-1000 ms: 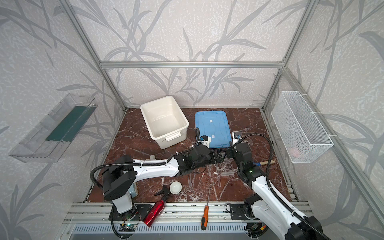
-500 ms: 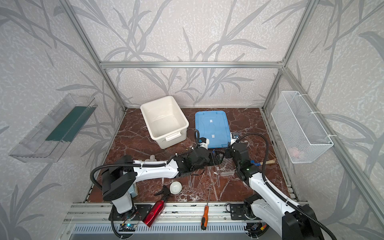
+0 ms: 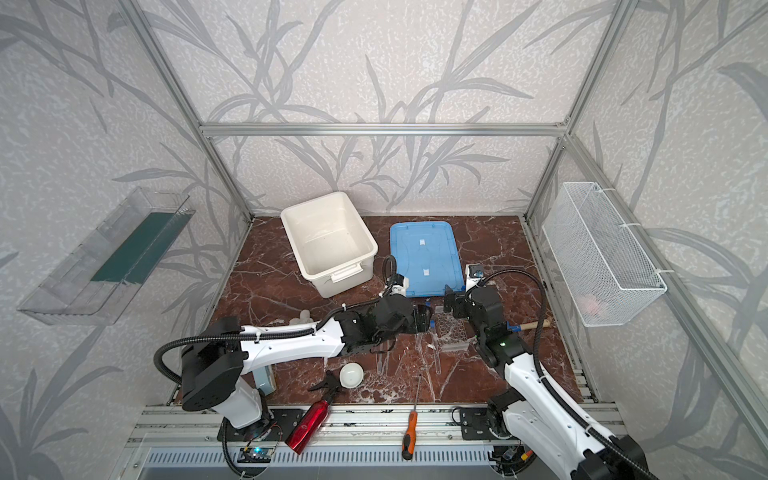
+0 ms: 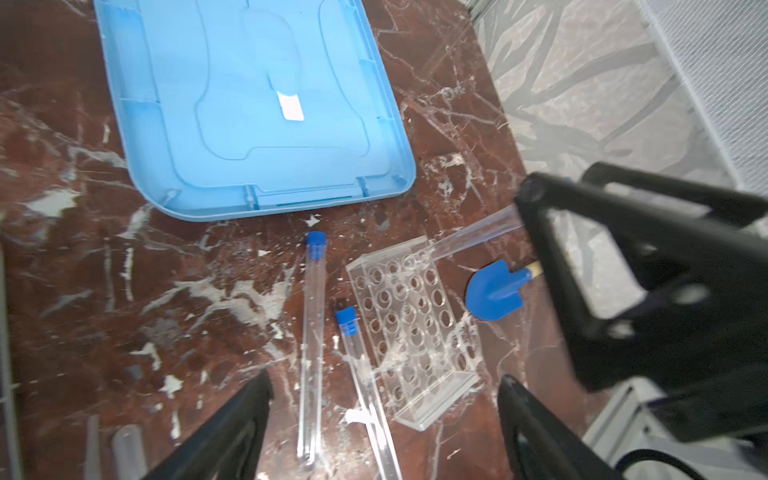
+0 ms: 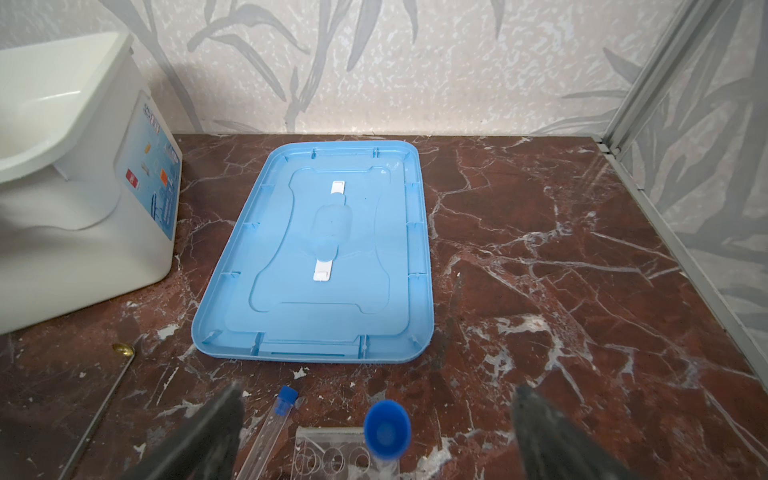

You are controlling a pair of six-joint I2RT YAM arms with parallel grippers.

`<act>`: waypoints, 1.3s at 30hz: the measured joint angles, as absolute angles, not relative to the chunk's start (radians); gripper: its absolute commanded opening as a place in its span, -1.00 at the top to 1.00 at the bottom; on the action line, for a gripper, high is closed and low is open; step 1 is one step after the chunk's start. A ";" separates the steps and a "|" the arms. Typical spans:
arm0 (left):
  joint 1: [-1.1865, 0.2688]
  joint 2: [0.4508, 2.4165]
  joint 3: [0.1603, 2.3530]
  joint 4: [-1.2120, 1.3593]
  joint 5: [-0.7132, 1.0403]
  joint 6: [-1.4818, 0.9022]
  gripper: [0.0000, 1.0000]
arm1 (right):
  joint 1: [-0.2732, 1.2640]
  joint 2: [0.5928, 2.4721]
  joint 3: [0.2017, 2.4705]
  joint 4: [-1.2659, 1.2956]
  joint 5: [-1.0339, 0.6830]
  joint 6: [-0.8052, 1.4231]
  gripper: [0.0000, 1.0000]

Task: Organize the chemistry lab equipment

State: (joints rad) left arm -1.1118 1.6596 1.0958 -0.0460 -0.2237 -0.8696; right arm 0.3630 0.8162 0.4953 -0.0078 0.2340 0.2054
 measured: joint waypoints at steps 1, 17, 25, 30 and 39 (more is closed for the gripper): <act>-1.112 1.660 1.104 -0.080 -0.226 -0.852 -0.59 | 0.363 0.801 0.524 -0.051 0.235 0.214 -0.98; -1.112 1.937 1.357 -0.427 -0.124 -0.691 -0.13 | 0.363 0.622 0.693 -0.574 -0.002 0.356 -0.98; -1.111 2.040 1.462 -0.510 -0.144 -0.616 0.06 | 0.363 0.588 0.691 -0.650 -0.001 0.358 -0.98; -1.107 2.090 1.498 -0.540 -0.159 -0.593 0.09 | 0.363 0.551 0.686 -0.665 0.000 0.358 -0.98; -1.099 2.103 1.493 -0.541 -0.157 -0.587 0.38 | 0.363 0.532 0.672 -0.665 0.011 0.350 -0.98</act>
State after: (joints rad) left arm -1.0992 2.1025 1.4925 -0.5407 -0.1574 -0.5865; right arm 0.3630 0.5320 0.6716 -0.6651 0.0109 0.3500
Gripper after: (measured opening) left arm 0.327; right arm 0.991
